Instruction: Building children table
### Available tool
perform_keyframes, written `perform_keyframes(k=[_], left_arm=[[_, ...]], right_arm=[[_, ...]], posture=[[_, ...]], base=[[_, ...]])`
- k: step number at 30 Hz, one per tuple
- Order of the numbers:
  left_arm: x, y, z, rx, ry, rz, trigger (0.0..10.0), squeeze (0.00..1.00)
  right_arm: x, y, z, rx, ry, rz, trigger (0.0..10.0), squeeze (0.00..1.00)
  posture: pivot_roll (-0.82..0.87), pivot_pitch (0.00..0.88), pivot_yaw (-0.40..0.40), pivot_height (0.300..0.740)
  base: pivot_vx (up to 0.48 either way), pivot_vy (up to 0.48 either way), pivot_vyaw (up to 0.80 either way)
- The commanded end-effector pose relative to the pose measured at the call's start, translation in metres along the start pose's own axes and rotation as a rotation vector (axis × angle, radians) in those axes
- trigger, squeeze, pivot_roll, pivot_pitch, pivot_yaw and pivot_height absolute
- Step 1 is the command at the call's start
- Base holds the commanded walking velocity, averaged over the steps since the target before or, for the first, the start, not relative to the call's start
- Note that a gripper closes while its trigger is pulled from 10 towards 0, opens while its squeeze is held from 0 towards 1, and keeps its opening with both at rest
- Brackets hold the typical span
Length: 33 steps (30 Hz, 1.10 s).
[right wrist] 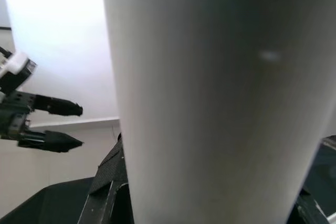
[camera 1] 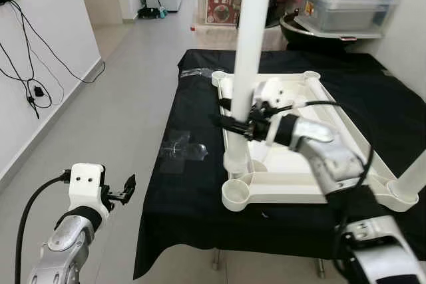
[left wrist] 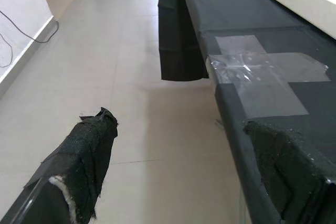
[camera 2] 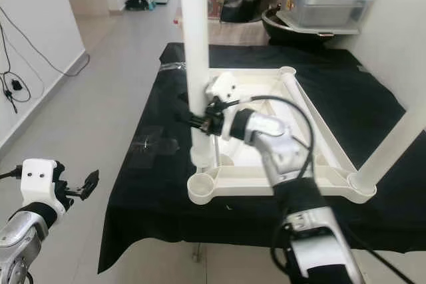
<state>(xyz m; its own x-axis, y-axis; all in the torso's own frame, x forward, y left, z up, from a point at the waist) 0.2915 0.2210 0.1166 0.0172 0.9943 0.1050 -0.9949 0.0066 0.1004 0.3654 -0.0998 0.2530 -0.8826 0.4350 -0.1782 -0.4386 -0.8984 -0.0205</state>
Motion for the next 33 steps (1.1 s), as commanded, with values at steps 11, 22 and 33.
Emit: perform_keyframes(k=[11,22,33], left_arm=[[-0.003,0.002,-0.008,0.023,-0.002,0.003,10.0,0.0],[-0.002,0.0,-0.008,0.02,0.0,0.007,10.0,0.0],[-0.004,0.002,-0.01,0.022,0.009,0.011,10.0,0.0]], right_arm=[[0.038,-0.003,-0.006,0.065,0.0,0.246,10.0,0.0],[0.053,-0.003,-0.033,0.149,-0.021,0.304,10.0,0.0],[0.061,-0.005,-0.04,0.173,-0.039,0.337,10.0,0.0]], posture=[[0.11,0.0,-0.035,0.74],[0.11,0.0,-0.04,0.74],[0.11,0.0,-0.051,0.74]], base=[[0.0,0.0,0.0],[0.0,0.0,0.0],[0.0,0.0,0.0]])
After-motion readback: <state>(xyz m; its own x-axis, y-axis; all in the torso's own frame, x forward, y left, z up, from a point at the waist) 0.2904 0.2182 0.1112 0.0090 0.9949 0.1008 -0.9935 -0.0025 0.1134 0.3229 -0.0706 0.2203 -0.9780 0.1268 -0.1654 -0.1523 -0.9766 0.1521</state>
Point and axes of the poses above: a point about 5 cm out from each wrist's last joint towards the gripper, its own y axis pointing back from the gripper into the wrist, its own z axis along the axis of the wrist's last joint, x = y × z, the point moved 4 cm from there along -y, pointing out of the wrist towards the gripper, and after that the axes turned 4 degrees about -y, right-handed, at the moved point
